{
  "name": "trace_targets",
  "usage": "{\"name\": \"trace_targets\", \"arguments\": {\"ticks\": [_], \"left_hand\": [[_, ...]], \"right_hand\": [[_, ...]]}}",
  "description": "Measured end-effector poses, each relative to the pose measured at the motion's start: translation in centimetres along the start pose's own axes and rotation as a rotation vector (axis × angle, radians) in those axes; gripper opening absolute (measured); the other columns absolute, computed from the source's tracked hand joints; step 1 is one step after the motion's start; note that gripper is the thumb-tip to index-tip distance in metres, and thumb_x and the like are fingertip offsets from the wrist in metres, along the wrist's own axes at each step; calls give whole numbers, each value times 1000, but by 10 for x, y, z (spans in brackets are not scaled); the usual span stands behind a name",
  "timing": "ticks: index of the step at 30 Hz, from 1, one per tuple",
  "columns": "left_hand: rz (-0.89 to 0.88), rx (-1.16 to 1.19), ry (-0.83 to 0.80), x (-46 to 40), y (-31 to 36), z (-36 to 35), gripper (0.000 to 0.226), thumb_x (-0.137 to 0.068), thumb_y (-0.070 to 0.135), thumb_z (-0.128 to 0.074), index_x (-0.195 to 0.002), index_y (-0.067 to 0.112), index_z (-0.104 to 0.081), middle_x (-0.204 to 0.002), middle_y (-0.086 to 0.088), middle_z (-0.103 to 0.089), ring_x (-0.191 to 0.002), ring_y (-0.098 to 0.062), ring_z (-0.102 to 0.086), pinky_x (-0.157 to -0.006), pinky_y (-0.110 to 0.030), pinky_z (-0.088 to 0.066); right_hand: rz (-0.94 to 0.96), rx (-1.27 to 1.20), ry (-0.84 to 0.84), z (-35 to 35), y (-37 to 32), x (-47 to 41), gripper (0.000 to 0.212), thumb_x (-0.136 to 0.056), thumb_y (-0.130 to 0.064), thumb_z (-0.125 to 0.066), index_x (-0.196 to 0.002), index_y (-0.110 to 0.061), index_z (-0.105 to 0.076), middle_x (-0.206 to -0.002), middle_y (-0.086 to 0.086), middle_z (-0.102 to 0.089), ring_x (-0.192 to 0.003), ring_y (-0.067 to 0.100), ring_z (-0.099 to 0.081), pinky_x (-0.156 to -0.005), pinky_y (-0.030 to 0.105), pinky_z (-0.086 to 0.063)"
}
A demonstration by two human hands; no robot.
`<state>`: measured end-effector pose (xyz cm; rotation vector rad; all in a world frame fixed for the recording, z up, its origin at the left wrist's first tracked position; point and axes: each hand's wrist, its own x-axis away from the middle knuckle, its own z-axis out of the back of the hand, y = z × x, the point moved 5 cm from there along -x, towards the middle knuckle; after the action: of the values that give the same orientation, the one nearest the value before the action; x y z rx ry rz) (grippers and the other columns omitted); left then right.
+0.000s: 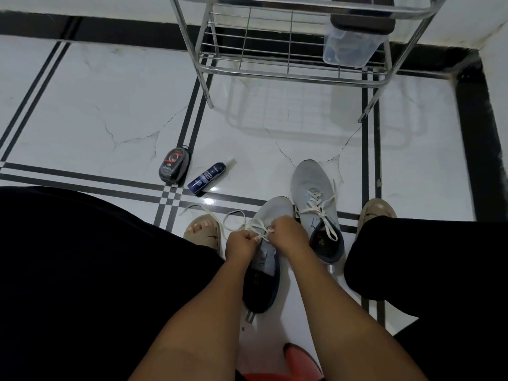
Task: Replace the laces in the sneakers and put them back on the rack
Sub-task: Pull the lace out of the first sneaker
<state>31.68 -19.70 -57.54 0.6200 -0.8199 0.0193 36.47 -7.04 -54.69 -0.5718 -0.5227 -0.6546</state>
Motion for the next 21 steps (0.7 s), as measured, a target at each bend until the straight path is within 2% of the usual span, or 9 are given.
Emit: {"name": "trace_targets", "arguments": {"ticks": [2,4,6,9,10,12,14,18,21], "left_hand": [[-13,-30,4,1,0,1,14,-90,19,-63,-91,8,-73,-93,-9,-70,-81,-16,-56,-69,-22,-36],[-13,-40,1,1,1,0,16,-90,19,-62,-95,9,-73,-98,-9,-71,-86,-18,-59,-70,-22,-37],[10,-20,-1,0,0,0,17,-91,21,-62,-99,9,-73,-102,-7,-70,-95,-21,-62,-73,-21,-38],[33,-37,-2,-2,-1,1,15,-92,19,-60,-97,11,-72,-104,-7,-70,-95,-21,-61,-74,-21,-38],[36,-54,-3,-2,0,1,14,-91,19,-59,-94,12,-71,-103,-6,-69,-92,-21,-61,-73,-22,-40],[28,-121,2,0,4,2,15,-91,20,-54,-91,14,-68,-101,-6,-66,-88,-22,-60,-73,-28,-43],[-41,-232,45,3,12,3,23,-91,29,-48,-99,13,-63,-107,-7,-61,-96,-27,-61,-76,-32,-44],[-326,-376,61,1,27,-4,26,-92,28,-50,-116,24,-58,-117,-4,-51,-106,-25,-55,-80,-35,-46],[-444,-512,19,-4,31,-14,27,-92,21,-52,-115,25,-63,-115,-4,-50,-109,-23,-52,-81,-32,-44]], "right_hand": [[15,130,1,-18,4,7,19,-90,-24,-54,-99,-20,-70,-110,7,-59,-99,30,-61,-80,33,-46],[-72,-105,12,-16,10,6,17,-90,-24,-53,-86,-23,-70,-99,4,-59,-94,30,-60,-78,33,-45],[-317,-635,78,-2,22,3,20,-88,-16,-53,-69,-20,-59,-81,5,-58,-74,26,-57,-66,31,-44],[-640,-1460,326,23,49,-1,15,-91,-11,-52,-77,-15,-56,-72,6,-56,-50,13,-50,-51,28,-42],[-593,-1459,360,34,55,-7,12,-91,-12,-53,-80,-15,-56,-76,6,-57,-51,12,-50,-52,26,-42],[-421,-1096,226,48,51,-17,10,-91,-23,-55,-87,-14,-57,-95,9,-58,-70,17,-56,-66,28,-46],[-359,-703,143,46,43,-18,31,-88,-32,-58,-107,-8,-59,-109,10,-58,-94,25,-58,-77,31,-45],[-348,-263,309,32,34,15,29,-85,-25,-54,-108,-9,-61,-114,12,-57,-101,33,-58,-73,34,-44],[-358,-387,-162,-15,31,29,33,-81,-39,-61,-103,-15,-58,-110,12,-65,-93,28,-62,-73,32,-50]]}}
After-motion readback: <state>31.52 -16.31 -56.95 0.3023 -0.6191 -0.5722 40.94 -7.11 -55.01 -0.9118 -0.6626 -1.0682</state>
